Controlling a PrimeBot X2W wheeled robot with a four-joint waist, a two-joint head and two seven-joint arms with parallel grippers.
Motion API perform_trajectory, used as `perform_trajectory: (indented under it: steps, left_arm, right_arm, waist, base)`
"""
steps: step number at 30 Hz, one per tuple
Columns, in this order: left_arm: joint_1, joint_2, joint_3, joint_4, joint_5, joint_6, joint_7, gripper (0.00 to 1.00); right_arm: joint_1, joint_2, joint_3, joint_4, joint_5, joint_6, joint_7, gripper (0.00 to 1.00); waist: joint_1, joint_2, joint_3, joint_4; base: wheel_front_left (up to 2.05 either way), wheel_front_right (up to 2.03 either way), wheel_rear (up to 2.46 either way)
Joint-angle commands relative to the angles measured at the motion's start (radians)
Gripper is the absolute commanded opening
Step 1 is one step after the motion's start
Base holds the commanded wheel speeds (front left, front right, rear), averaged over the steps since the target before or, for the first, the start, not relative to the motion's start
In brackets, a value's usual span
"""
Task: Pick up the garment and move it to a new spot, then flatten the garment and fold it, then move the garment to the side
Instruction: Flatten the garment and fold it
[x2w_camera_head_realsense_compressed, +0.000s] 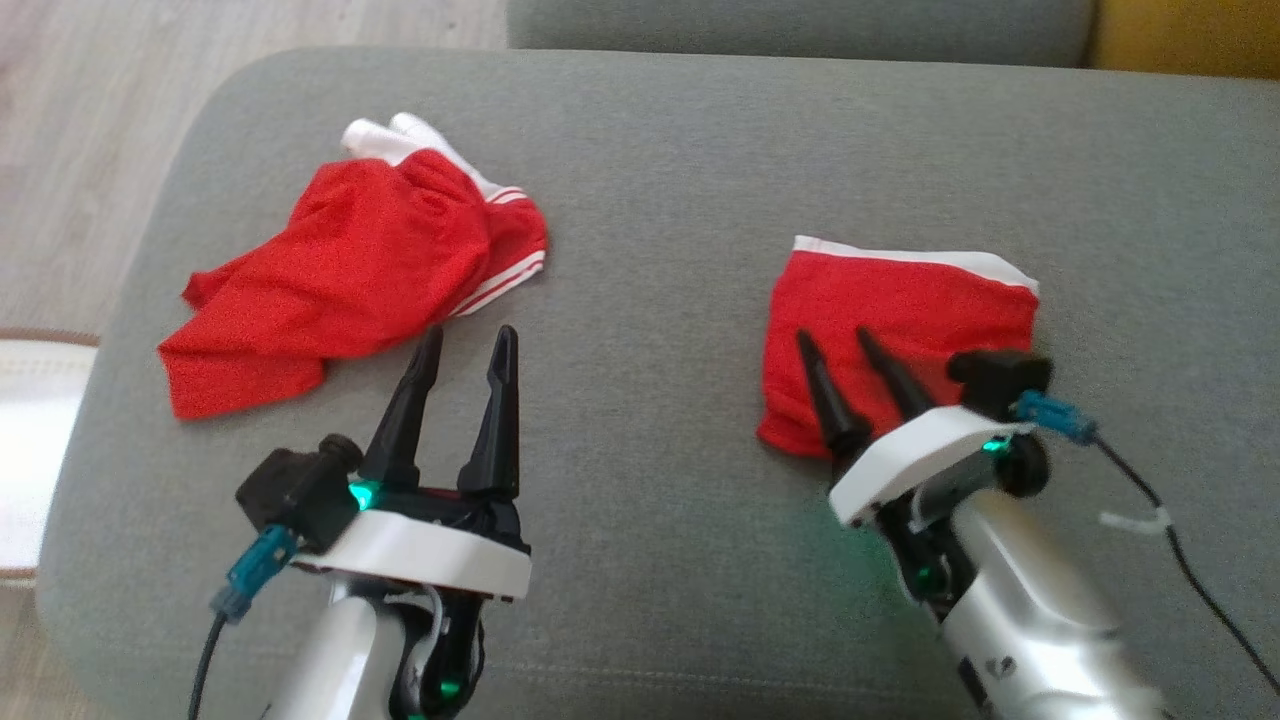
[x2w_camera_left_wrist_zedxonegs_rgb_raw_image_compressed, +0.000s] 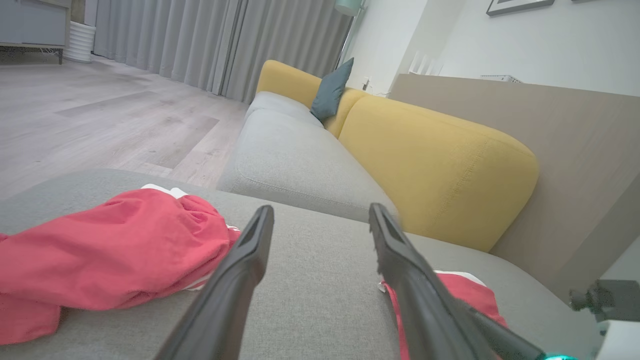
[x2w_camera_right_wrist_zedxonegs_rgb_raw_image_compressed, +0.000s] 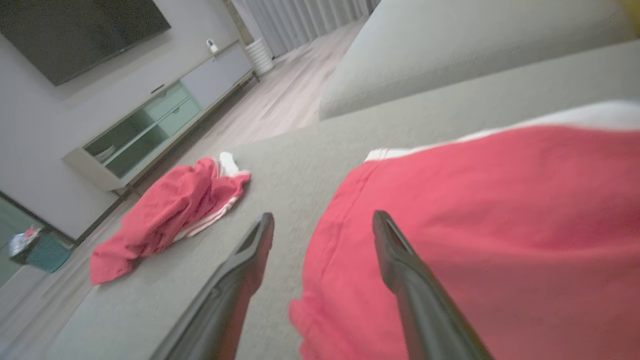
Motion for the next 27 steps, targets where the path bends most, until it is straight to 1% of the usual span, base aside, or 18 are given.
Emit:
perform_trajectory:
  steps: [1, 5, 8, 12, 14, 17, 19, 23, 27]
  left_arm:
    - [-0.025, 0.005, 0.04, -0.038, -0.003, 0.002, -0.005, 1.0]
    - [-0.033, 0.005, 0.048, -0.052, -0.001, -0.002, -0.005, 1.0]
    - [-0.043, 0.005, 0.053, -0.063, 0.003, -0.007, -0.005, 1.0]
    - [-0.055, 0.005, 0.066, -0.068, 0.007, -0.006, -0.005, 1.0]
    - [-0.06, 0.005, 0.073, -0.068, 0.009, -0.007, -0.005, 1.0]
    - [-0.062, 0.005, 0.079, -0.07, 0.01, -0.008, -0.005, 1.0]
    - [-0.06, 0.005, 0.082, -0.07, 0.01, -0.011, -0.005, 1.0]
    - [-0.05, 0.005, 0.083, -0.063, 0.013, -0.015, -0.005, 1.0]
    - [-0.049, 0.005, 0.081, -0.066, 0.005, -0.012, -0.005, 1.0]
  right_arm:
    - [-0.017, 0.003, -0.019, -0.051, -0.041, 0.003, -0.029, 1.0]
    - [0.006, -0.021, -0.134, -0.138, -0.185, 0.003, -0.079, 1.0]
    - [0.049, -0.034, -0.23, -0.248, -0.319, 0.003, -0.101, 1.0]
    - [0.137, -0.023, -0.342, -0.409, -0.471, 0.003, -0.109, 1.0]
    - [0.186, -0.012, -0.394, -0.479, -0.524, 0.003, -0.11, 1.0]
    - [0.255, 0.0, -0.448, -0.56, -0.569, 0.003, -0.111, 1.0]
    - [0.292, 0.003, -0.467, -0.597, -0.573, 0.003, -0.111, 1.0]
    - [0.334, 0.003, -0.468, -0.633, -0.539, 0.003, -0.112, 1.0]
    - [0.342, 0.004, -0.466, -0.645, -0.529, 0.003, -0.111, 1.0]
  waist:
    - [0.0, 0.0, -0.004, -0.023]
    - [0.0, 0.0, -0.007, -0.057]
    - [0.0, 0.0, -0.004, -0.08]
    - [0.0, 0.0, 0.003, -0.103]
    - [0.0, 0.0, 0.005, -0.111]
    - [0.0, 0.0, 0.01, -0.122]
    - [0.0, 0.0, 0.014, -0.13]
    - [0.0, 0.0, 0.02, -0.141]
    - [0.0, 0.0, 0.025, -0.143]
  base:
    - [0.0, 0.0, 0.0]
    - [0.0, 0.0, 0.0]
    - [0.0, 0.0, 0.0]
    - [0.0, 0.0, 0.0]
    - [0.0, 0.0, 0.0]
    - [0.0, 0.0, 0.0]
    - [0.0, 0.0, 0.0]
    - [0.0, 0.0, 0.0]
    - [0.0, 0.0, 0.0]
